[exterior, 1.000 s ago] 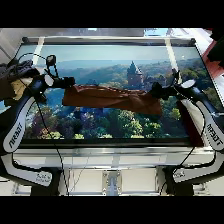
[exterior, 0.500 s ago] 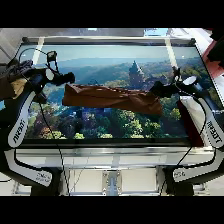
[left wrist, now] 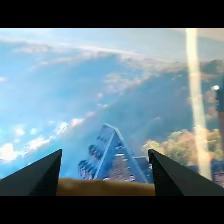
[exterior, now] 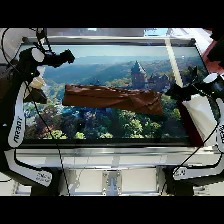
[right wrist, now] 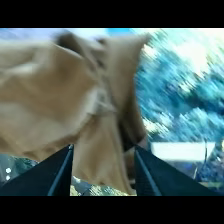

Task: Fold the shirts.

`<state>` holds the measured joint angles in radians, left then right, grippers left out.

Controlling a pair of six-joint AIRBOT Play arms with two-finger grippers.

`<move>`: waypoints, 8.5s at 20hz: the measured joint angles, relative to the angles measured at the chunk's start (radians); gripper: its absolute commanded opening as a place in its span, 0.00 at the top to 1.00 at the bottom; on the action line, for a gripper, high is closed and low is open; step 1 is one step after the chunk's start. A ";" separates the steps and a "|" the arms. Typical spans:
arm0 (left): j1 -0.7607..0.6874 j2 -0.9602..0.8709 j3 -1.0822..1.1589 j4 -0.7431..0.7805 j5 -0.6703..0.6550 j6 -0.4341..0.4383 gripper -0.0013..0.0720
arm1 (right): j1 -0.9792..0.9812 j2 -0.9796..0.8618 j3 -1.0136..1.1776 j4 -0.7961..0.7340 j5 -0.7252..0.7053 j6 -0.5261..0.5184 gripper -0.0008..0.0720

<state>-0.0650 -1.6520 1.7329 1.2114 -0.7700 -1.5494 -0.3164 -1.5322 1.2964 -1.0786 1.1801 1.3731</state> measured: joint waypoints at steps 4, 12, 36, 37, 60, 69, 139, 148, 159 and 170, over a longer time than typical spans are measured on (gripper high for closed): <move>-0.020 0.000 0.011 -0.126 0.015 0.170 0.13 | -0.013 -0.077 -0.034 0.054 0.003 -0.028 0.05; -0.093 0.000 0.014 -0.190 0.023 0.360 0.13 | -0.016 -0.198 -0.045 0.211 -0.060 -0.112 0.06; -0.293 -0.216 0.005 -0.185 -0.186 0.266 0.97 | 0.138 -0.113 0.220 0.429 0.097 -0.147 0.94; -0.316 -0.240 0.005 -0.172 -0.186 0.249 0.97 | 0.156 -0.108 0.245 0.424 0.105 -0.132 0.94; 0.003 -0.032 0.252 0.433 -0.477 0.069 0.97 | 0.811 -0.254 0.510 0.483 -0.367 0.009 0.95; 0.116 0.020 0.253 0.372 -0.557 0.080 0.97 | 0.997 -0.456 0.588 0.691 -0.809 -0.034 0.35; 0.121 0.022 0.253 0.225 -0.641 0.075 0.97 | -0.604 0.091 0.631 -0.120 0.433 0.098 0.94; 0.121 0.022 0.253 0.209 -0.643 0.076 0.97 | -0.558 0.103 0.532 -0.254 0.594 0.069 0.55; 0.121 0.022 0.253 0.179 -0.671 0.079 0.97 | -0.413 0.116 0.375 -0.317 0.540 0.103 0.40; 0.121 0.018 0.253 0.097 -0.673 0.052 0.97 | 0.032 0.117 0.278 0.006 0.167 -0.108 0.46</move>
<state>0.0559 -1.6337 1.9854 1.3079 -1.4429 -1.4971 -0.2840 -1.4147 1.5745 -1.0725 1.3472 1.2648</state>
